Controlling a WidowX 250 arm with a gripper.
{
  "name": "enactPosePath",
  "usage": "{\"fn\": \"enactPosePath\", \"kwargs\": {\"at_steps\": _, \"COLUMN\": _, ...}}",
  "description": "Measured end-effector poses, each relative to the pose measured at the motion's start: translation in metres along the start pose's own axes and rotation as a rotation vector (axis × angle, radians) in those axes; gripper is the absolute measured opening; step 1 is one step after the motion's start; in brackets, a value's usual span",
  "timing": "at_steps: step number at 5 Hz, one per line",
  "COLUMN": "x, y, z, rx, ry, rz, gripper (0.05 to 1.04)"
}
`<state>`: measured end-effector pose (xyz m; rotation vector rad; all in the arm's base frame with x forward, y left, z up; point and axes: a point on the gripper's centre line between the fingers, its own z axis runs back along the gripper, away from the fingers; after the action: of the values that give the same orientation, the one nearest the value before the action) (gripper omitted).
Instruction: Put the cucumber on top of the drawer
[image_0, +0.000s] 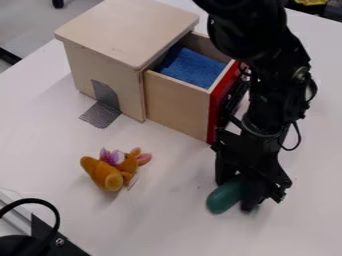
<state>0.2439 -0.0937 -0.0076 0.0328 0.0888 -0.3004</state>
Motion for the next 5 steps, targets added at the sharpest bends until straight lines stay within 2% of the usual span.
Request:
{"fn": "enactPosePath", "kwargs": {"at_steps": 1, "x": -0.008, "y": -0.003, "z": 0.003, "rx": 0.016, "ry": -0.018, "rz": -0.001, "gripper": 0.473}}
{"fn": "enactPosePath", "kwargs": {"at_steps": 2, "x": -0.02, "y": -0.011, "z": 0.02, "rx": 0.033, "ry": -0.051, "rz": 0.004, "gripper": 0.469}}
{"fn": "enactPosePath", "kwargs": {"at_steps": 3, "x": -0.025, "y": -0.013, "z": 0.054, "rx": 0.007, "ry": -0.122, "rz": 0.026, "gripper": 0.469}}
{"fn": "enactPosePath", "kwargs": {"at_steps": 4, "x": -0.034, "y": 0.008, "z": 0.086, "rx": -0.028, "ry": -0.162, "rz": 0.119, "gripper": 0.469}}
{"fn": "enactPosePath", "kwargs": {"at_steps": 5, "x": -0.03, "y": 0.045, "z": 0.116, "rx": -0.076, "ry": -0.208, "rz": 0.209, "gripper": 0.469}}
